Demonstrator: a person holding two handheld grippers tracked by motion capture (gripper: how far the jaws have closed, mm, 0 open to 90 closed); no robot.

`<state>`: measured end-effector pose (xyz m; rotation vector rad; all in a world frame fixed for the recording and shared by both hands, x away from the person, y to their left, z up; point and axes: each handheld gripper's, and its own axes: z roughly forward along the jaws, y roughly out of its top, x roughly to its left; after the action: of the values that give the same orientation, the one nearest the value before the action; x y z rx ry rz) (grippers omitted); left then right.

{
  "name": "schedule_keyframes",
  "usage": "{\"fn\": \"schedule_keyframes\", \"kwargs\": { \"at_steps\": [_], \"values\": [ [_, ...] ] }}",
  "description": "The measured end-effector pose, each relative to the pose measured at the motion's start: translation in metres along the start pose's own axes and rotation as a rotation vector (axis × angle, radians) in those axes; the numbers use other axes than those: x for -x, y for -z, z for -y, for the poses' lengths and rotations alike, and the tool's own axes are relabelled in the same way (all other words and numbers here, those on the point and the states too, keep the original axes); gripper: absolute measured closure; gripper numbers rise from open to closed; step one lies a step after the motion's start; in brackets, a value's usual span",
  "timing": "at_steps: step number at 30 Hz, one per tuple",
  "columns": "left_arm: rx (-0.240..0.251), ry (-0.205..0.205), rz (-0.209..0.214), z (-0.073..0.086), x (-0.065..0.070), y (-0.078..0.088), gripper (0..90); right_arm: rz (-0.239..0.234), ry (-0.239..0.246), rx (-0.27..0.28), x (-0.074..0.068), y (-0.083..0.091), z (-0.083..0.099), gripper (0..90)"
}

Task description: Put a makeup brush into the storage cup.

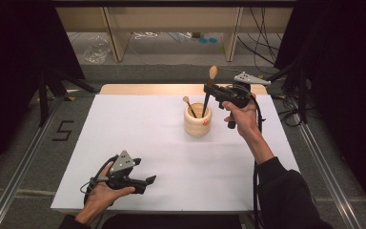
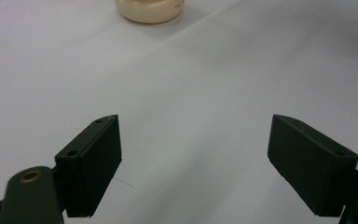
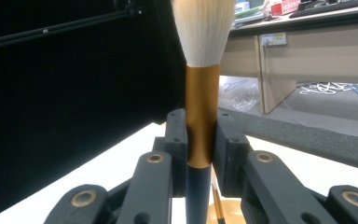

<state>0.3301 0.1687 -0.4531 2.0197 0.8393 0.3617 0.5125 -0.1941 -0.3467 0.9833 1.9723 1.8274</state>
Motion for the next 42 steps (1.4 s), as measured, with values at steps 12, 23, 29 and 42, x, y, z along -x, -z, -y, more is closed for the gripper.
{"fn": "schedule_keyframes", "kwargs": {
  "at_steps": [12, 23, 29, 42],
  "values": [
    [0.005, 0.009, 0.005, 0.0, 0.001, -0.001, 17.9, 0.028, -0.01, 0.008, 0.01, -0.007, 0.002, 77.8],
    [0.006, 0.011, 0.006, 0.001, 0.0, -0.001, 17.9, 0.044, 0.0, -0.002, 0.016, -0.022, 0.004, 77.8],
    [0.006, -0.02, -0.015, 0.0, -0.002, -0.001, 17.9, 0.056, 0.012, -0.034, 0.018, -0.027, 0.008, 77.7],
    [0.007, 0.006, 0.008, 0.001, 0.001, -0.001, 17.9, 0.055, 0.003, -0.064, 0.021, -0.035, 0.016, 77.7]
  ]
}}
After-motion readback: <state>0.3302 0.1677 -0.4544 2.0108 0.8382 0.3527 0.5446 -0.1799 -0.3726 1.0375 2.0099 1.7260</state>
